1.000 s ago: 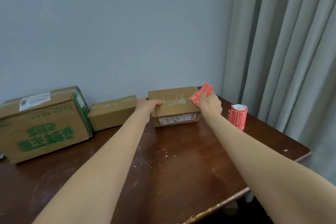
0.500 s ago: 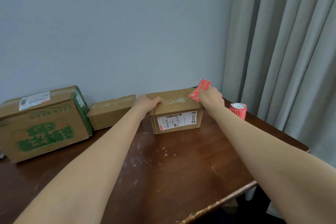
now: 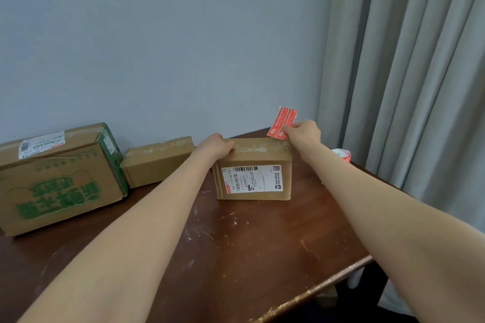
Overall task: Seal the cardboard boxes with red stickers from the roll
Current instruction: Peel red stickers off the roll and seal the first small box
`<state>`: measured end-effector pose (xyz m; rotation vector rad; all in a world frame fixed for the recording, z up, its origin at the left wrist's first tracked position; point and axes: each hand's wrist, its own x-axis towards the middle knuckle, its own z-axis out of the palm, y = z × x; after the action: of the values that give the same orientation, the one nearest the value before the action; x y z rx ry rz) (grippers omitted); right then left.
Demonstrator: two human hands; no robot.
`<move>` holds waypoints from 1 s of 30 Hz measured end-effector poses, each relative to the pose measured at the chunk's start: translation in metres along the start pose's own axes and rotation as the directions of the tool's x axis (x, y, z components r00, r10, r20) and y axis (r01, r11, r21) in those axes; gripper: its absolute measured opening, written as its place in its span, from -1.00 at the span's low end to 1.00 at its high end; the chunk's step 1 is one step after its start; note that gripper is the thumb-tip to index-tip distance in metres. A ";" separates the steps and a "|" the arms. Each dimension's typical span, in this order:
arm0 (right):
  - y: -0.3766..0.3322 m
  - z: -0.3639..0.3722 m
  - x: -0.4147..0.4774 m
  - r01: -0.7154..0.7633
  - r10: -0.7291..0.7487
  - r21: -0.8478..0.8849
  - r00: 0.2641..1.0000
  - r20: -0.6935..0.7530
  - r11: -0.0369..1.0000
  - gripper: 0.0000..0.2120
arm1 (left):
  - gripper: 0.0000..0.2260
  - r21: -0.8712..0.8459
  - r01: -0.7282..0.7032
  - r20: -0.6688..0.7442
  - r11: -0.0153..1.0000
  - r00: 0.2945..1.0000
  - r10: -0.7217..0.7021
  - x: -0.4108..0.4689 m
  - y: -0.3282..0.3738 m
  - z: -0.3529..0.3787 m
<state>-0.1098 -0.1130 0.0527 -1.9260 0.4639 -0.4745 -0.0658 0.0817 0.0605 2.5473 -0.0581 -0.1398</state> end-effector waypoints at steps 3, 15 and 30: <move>-0.001 0.001 0.003 -0.042 0.040 0.075 0.999 0.026 0.996 -0.76 | -0.61 0.057 0.003 0.008 0.998 1.000 -0.004 0.000 0.005 -0.003; -0.011 0.007 0.006 -0.187 0.120 0.309 0.968 0.222 0.933 -0.88 | -0.70 0.375 -0.106 -0.109 0.921 0.982 0.157 0.001 0.020 -0.016; -0.017 0.001 0.014 -0.156 0.110 0.325 0.982 0.155 0.933 -0.90 | -0.89 -0.468 -0.295 -0.206 0.833 0.953 0.222 0.014 0.050 0.012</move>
<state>-0.0954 -0.1130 0.0690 -1.5727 0.3947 -0.3092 -0.0543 0.0325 0.0770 2.0013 -0.2770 0.1249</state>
